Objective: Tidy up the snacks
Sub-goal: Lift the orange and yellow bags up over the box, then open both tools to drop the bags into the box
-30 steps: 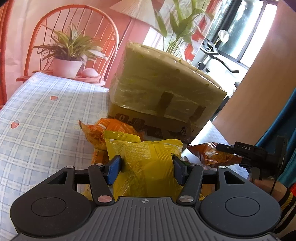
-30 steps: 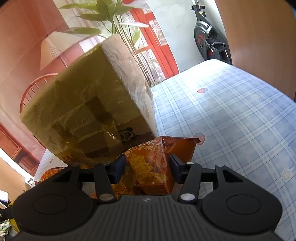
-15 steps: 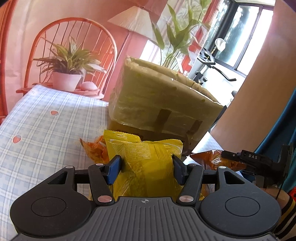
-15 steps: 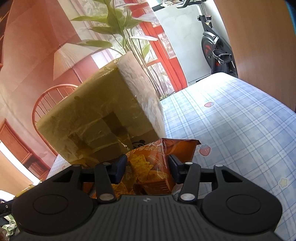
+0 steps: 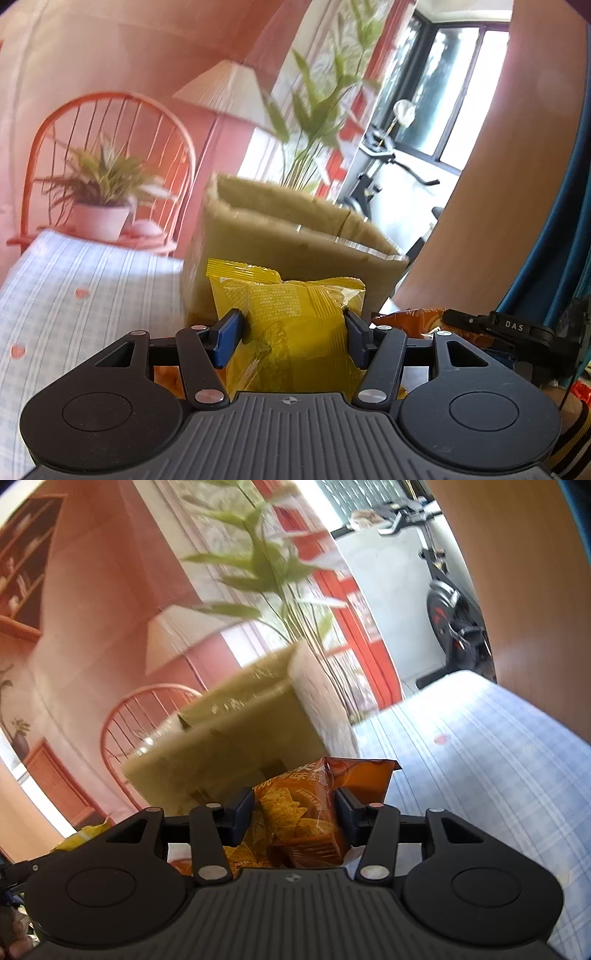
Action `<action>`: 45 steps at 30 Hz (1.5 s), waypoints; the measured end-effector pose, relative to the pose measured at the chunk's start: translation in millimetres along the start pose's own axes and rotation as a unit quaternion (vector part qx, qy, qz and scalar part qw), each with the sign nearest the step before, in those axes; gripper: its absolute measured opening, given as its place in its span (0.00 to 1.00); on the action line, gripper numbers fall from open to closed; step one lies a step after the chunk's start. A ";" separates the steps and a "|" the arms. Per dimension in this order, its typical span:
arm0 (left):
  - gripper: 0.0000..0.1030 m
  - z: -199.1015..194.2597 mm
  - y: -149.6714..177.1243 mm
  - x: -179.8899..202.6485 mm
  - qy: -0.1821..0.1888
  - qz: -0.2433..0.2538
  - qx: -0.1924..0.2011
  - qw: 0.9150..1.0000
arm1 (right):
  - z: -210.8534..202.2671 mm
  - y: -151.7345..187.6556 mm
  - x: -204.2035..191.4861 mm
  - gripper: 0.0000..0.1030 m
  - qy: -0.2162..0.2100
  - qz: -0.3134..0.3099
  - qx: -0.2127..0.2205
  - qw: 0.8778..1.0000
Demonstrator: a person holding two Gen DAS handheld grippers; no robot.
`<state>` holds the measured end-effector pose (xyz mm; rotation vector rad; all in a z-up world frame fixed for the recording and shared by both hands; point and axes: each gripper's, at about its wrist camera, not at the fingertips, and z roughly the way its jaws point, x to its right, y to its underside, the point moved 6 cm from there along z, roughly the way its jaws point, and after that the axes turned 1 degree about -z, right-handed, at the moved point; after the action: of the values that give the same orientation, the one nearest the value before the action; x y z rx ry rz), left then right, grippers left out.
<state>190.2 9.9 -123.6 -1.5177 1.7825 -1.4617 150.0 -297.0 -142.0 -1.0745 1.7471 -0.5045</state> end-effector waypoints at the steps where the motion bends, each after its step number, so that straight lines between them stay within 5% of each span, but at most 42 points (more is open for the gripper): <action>1: 0.59 -1.0 -4.2 1.7 0.002 0.002 0.006 1.000 | -2.8 -4.4 -3.6 0.49 -0.005 -0.002 0.005 1.000; 13: 0.59 -0.7 -54.9 13.6 0.019 0.020 0.051 0.998 | -21.9 -64.1 -29.2 0.49 -0.043 -0.020 0.077 0.996; 23: 0.59 37.3 -87.7 19.2 0.029 0.030 0.050 0.998 | 7.0 -98.4 -51.1 0.49 -0.066 -0.061 0.088 0.992; 27: 0.59 69.7 -109.1 16.8 0.026 0.016 0.035 0.999 | 39.1 -114.2 -59.5 0.49 -0.076 -0.087 0.075 0.990; 35: 0.60 159.9 -144.0 14.9 -0.030 0.066 -0.023 0.997 | 129.4 -144.7 -69.2 0.49 -0.067 -0.150 0.029 0.986; 45: 0.60 230.2 -134.8 10.0 -0.057 0.119 -0.087 0.987 | 207.7 -116.1 -57.1 0.49 -0.031 -0.180 -0.051 0.982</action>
<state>437.1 -86.9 -93.0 -1.3814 1.9857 -1.1086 392.7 -281.1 -115.7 -1.4759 1.5433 -0.6007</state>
